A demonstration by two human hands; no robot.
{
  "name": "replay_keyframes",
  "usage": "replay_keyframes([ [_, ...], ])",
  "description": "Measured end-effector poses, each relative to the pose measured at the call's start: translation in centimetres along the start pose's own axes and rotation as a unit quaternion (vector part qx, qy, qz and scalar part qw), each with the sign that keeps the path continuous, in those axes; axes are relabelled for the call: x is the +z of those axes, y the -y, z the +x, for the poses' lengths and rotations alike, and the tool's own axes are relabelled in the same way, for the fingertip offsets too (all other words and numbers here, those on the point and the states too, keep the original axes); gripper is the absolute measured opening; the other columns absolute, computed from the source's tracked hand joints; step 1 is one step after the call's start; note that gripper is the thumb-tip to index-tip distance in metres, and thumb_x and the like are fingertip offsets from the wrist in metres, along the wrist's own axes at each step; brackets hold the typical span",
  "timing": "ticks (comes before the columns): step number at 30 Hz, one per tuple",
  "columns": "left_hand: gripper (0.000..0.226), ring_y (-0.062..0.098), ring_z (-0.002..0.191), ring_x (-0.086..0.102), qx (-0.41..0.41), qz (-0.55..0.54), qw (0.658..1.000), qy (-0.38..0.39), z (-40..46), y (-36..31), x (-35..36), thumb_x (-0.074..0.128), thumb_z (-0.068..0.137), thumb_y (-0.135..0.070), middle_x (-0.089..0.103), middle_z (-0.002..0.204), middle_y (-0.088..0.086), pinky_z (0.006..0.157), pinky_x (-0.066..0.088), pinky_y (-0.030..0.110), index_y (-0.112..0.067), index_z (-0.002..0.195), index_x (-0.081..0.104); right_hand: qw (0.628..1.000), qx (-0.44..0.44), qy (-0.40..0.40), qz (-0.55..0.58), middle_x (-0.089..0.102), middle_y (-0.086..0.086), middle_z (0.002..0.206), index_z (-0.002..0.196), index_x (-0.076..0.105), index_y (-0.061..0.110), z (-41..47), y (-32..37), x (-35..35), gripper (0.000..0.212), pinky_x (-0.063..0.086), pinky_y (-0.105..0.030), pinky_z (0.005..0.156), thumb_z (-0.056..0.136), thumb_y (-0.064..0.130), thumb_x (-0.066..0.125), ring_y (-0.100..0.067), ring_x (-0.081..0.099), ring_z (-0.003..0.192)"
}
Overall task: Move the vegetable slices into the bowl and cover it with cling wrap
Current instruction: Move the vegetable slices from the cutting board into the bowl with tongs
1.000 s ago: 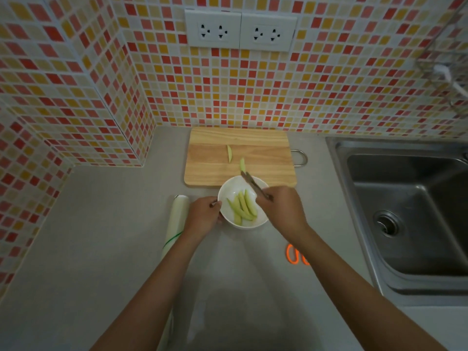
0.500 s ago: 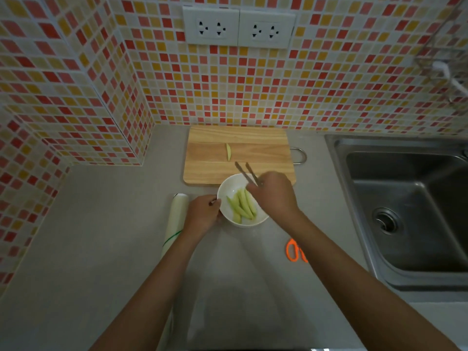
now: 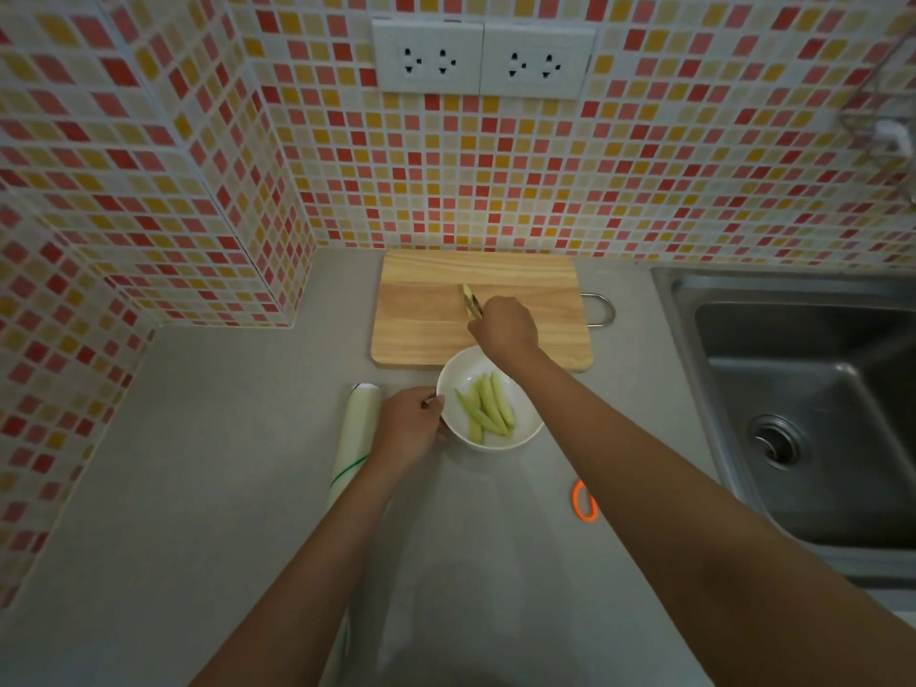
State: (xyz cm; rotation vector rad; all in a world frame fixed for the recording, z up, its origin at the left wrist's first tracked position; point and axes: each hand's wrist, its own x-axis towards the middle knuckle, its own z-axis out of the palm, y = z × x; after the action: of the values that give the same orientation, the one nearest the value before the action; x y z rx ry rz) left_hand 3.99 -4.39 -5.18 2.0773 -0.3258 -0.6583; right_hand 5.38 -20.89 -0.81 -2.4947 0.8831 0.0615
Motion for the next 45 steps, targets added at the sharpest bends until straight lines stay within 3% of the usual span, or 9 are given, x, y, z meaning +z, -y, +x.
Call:
replay_keyframes([
  [5, 0.027, 0.037, 0.077, 0.07, 0.005, 0.007, 1.0, -0.002, 0.0, -0.1, 0.0, 0.046, 0.093, -0.01, 0.072, 0.08, 0.023, 0.082, 0.056, 0.047, 0.0, 0.091, 0.071, 0.992, -0.018, -0.034, 0.117, 0.034, 0.001, 0.045, 0.048, 0.042, 0.012, -4.6, -2.3, -2.1, 0.038, 0.02, -0.028, 0.042, 0.082, 0.015, 0.059, -0.016, 0.036, 0.044],
  [10, 0.027, 0.039, 0.073, 0.069, 0.002, -0.004, 1.0, -0.005, 0.0, -0.1, 0.1, 0.047, 0.092, -0.007, 0.067, 0.071, 0.02, 0.08, 0.057, 0.047, 0.003, 0.089, 0.071, 0.992, -0.03, -0.042, 0.115, 0.025, 0.003, 0.04, 0.042, 0.027, 0.021, -12.1, -4.8, -2.2, 0.051, 0.02, -0.023, 0.04, 0.081, 0.015, 0.06, -0.009, 0.026, 0.04],
  [15, 0.026, 0.028, 0.059, 0.062, 0.003, 0.005, 1.0, -0.009, 0.0, -0.1, 0.1, 0.047, 0.092, -0.007, 0.066, 0.068, 0.016, 0.077, 0.054, 0.04, 0.003, 0.085, 0.07, 0.999, -0.038, 0.02, 0.004, 0.052, -0.015, 0.064, 0.064, 0.054, 0.011, -15.2, -6.3, -0.2, 0.023, 0.035, -0.033, 0.059, 0.085, 0.02, 0.054, -0.027, 0.053, 0.065],
  [17, 0.025, 0.028, 0.059, 0.063, 0.003, 0.006, 1.0, -0.01, 0.0, -0.2, 0.1, 0.047, 0.092, -0.008, 0.066, 0.067, 0.015, 0.075, 0.054, 0.039, 0.0, 0.084, 0.07, 0.996, -0.035, 0.035, -0.068, 0.066, -0.019, 0.086, 0.086, 0.066, 0.005, -15.4, -6.3, 0.2, 0.026, 0.045, -0.036, 0.068, 0.088, 0.026, 0.05, -0.034, 0.063, 0.083],
  [20, 0.025, 0.031, 0.063, 0.066, 0.005, 0.002, 1.0, -0.008, 0.0, -0.2, 0.1, 0.048, 0.092, -0.009, 0.067, 0.066, 0.016, 0.076, 0.055, 0.041, -0.001, 0.084, 0.07, 0.993, -0.033, 0.03, -0.113, 0.068, -0.015, 0.102, 0.102, 0.066, 0.006, -15.2, -6.6, 0.4, 0.031, 0.048, -0.035, 0.074, 0.091, 0.028, 0.047, -0.033, 0.065, 0.094],
  [26, 0.025, 0.021, 0.055, 0.064, 0.009, 0.004, 1.0, -0.007, 0.1, 0.1, 0.1, 0.048, 0.092, -0.01, 0.065, 0.059, 0.004, 0.074, 0.056, 0.041, -0.011, 0.078, 0.07, 0.993, -0.037, 0.019, -0.112, 0.067, -0.01, 0.103, 0.107, 0.064, 0.012, -15.2, -7.1, -0.3, 0.033, 0.048, -0.032, 0.073, 0.094, 0.037, 0.046, -0.028, 0.065, 0.095],
  [32, 0.026, 0.035, 0.074, 0.07, 0.004, -0.01, 1.0, -0.006, 0.2, 0.1, 0.2, 0.048, 0.092, -0.009, 0.07, 0.074, 0.018, 0.08, 0.057, 0.049, 0.0, 0.091, 0.072, 0.996, 0.034, -0.083, 0.025, 0.069, -0.015, 0.082, 0.086, 0.068, 0.008, -10.0, -8.4, -4.0, 0.032, 0.041, -0.031, 0.062, 0.09, 0.037, 0.057, -0.034, 0.065, 0.082],
  [39, 0.025, 0.03, 0.069, 0.068, 0.002, -0.011, 1.0, -0.016, 0.1, 0.2, 0.3, 0.048, 0.092, -0.009, 0.069, 0.073, 0.015, 0.076, 0.057, 0.042, -0.001, 0.095, 0.072, 0.986, 0.101, -0.08, -0.104, 0.07, -0.013, 0.103, 0.101, 0.067, 0.006, 0.2, -9.0, -2.7, 0.03, 0.043, -0.03, 0.066, 0.096, 0.03, 0.05, -0.031, 0.067, 0.094],
  [45, 0.024, 0.035, 0.07, 0.069, -0.001, -0.01, 1.0, -0.011, 0.2, 0.1, 0.2, 0.048, 0.093, -0.009, 0.068, 0.071, 0.014, 0.074, 0.056, 0.04, -0.002, 0.091, 0.071, 0.973, 0.107, -0.042, -0.201, 0.073, -0.006, 0.094, 0.092, 0.071, 0.014, 2.4, -9.7, -0.4, 0.024, 0.041, -0.027, 0.065, 0.09, 0.014, 0.046, -0.025, 0.069, 0.09],
])
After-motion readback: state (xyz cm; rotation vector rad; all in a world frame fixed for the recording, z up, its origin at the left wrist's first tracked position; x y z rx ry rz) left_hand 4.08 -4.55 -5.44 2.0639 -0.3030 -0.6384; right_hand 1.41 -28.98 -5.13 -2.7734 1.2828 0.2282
